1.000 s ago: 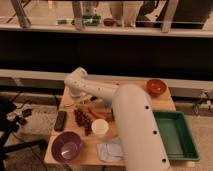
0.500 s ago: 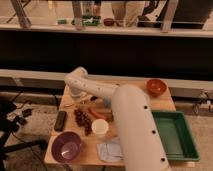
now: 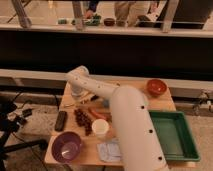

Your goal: Place fork in purple bowl

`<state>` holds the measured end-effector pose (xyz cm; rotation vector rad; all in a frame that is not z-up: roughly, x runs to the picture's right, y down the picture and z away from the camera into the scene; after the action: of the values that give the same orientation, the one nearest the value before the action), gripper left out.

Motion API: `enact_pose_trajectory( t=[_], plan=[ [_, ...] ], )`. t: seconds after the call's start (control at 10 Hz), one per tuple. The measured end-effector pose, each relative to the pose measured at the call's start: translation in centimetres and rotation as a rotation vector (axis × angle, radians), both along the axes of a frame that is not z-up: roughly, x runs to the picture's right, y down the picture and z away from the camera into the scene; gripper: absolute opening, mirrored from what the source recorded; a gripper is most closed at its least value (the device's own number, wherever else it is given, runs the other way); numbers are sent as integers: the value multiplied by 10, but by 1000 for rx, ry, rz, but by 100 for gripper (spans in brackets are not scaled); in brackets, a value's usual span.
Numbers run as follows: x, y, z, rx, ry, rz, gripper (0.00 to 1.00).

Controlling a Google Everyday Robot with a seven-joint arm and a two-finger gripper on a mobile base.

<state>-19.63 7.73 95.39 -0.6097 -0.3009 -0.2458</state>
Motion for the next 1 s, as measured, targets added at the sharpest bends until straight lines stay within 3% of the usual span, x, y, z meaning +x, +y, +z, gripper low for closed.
enact_pose_trajectory(
  t=[0.2,0.4,0.5,0.8,1.0],
  plan=[
    [0,0,0,-3,2,0,50],
    [0,7,0,-94,-4,5,50],
    [0,11,-2,-121,-6,-4,50],
    [-2,8,-3,-117,-7,-4,49],
    [0,15,-7,-158,-11,2,34]
  ],
)
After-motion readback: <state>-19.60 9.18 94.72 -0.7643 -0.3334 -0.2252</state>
